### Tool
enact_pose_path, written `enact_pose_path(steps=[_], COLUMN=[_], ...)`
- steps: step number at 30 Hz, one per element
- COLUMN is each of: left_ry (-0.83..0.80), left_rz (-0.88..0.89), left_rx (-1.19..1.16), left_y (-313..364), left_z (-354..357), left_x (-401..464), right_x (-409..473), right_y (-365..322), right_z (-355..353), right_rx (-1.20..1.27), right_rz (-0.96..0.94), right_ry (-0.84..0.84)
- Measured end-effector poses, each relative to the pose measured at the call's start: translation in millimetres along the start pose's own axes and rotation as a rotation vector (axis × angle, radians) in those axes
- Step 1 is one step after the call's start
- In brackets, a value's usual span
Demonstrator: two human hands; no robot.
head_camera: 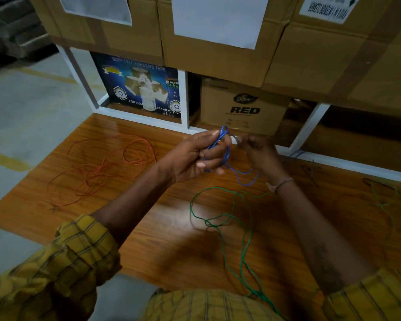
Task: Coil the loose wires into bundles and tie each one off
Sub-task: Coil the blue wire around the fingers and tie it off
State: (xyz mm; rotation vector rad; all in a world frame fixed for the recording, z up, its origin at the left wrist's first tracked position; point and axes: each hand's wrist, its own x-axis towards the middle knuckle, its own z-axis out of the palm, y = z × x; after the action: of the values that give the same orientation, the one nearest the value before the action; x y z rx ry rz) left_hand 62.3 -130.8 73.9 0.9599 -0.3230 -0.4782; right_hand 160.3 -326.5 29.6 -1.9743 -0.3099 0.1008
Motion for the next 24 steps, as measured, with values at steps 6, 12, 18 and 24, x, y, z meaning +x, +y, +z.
enact_pose_path(steps=[6, 12, 18, 24], left_ry=[0.238, 0.344, 0.452, 0.494], left_rz=[0.211, 0.313, 0.403, 0.364], left_rx=[-0.154, -0.12, -0.178, -0.047], left_y=[-4, -4, -1, 3], left_z=[-3, -16, -24, -19], left_x=[19, 41, 51, 54], right_x=[-42, -74, -72, -82], right_y=[9, -11, -15, -17], right_z=[31, 40, 29, 32], right_rx=[0.172, 0.825, 1.039, -0.07], right_rz=[0.139, 0.31, 0.47, 0.157], right_ry=[-0.234, -0.349, -0.241, -0.288])
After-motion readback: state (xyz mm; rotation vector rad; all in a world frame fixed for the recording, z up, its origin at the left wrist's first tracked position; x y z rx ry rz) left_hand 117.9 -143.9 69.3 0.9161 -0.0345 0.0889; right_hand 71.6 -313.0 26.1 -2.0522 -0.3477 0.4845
